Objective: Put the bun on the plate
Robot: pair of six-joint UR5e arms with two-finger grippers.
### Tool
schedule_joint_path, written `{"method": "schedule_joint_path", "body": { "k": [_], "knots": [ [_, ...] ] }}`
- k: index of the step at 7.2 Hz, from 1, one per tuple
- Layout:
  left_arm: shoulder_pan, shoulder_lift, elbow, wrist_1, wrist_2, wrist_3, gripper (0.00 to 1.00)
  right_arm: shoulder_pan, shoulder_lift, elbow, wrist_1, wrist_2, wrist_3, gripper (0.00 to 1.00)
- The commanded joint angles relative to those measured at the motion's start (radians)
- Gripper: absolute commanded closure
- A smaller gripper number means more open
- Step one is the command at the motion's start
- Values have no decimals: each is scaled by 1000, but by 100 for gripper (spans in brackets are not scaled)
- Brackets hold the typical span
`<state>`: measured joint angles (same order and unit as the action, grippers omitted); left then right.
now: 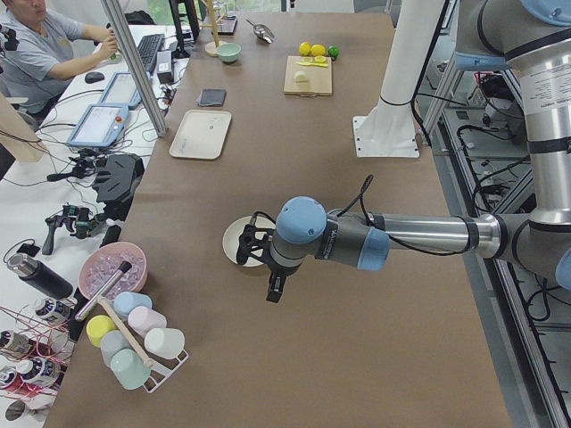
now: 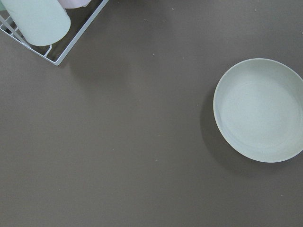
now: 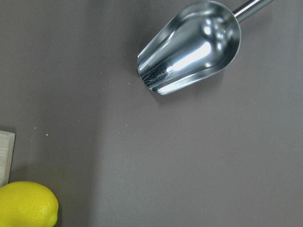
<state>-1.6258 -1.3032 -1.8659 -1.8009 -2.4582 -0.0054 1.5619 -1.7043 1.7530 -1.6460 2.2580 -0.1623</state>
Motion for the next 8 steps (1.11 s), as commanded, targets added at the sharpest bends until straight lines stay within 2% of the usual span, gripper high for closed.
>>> {"method": "schedule_joint_path", "body": {
  "k": [1,8],
  "knots": [
    [1,5,-4,-1,-5,-1,2,0,0,3,0,2,0,0],
    [32,8,1,-2,-5,1,2,-2,-3,2,-2,8,1,0]
  ]
}}
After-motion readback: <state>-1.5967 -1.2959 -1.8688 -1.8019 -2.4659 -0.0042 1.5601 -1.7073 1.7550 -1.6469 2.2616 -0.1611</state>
